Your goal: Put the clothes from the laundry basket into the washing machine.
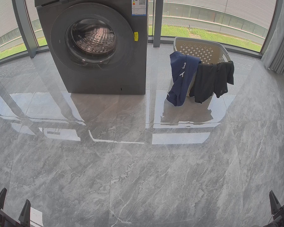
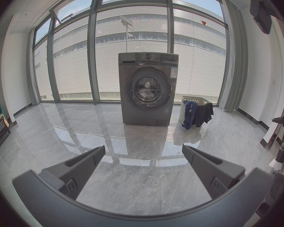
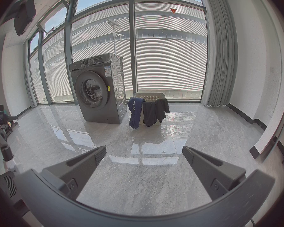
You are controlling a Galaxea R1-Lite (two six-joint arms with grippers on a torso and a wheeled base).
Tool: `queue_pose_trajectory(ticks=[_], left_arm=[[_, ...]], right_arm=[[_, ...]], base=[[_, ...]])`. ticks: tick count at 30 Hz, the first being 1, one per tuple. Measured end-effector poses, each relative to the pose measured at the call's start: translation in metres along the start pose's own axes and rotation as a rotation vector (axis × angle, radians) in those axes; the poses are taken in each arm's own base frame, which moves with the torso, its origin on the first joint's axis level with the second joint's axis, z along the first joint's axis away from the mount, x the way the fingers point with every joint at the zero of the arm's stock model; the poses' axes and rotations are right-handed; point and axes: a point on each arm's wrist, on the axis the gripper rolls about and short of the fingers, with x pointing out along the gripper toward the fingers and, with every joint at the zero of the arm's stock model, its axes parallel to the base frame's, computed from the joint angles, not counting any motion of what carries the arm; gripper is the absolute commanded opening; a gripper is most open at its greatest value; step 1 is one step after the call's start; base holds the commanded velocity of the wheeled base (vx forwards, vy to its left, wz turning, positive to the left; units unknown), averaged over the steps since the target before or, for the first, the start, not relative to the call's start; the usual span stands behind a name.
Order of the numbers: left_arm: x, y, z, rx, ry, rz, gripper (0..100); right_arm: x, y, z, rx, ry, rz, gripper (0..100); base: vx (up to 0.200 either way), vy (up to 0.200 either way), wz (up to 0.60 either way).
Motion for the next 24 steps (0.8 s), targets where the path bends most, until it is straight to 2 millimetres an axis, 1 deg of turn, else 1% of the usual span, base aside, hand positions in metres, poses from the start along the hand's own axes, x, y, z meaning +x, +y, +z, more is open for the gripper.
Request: queue_pose_trajectory(ticks=[13, 24], left_arm=[[0.0000, 0.0000, 0.0000, -0.010, 0.000, -0.002, 100], [0.0000, 0.0001, 0.0001, -0.017, -0.001, -0.001, 100]], right_arm=[[0.0000, 0.0001, 0.0000, 0.000, 0.000, 0.000, 100], [0.0000, 0.0000, 0.0000, 0.000, 0.000, 0.001, 100]], base=[[0.000, 0.000, 0.00], [0.200, 0.000, 0.00]])
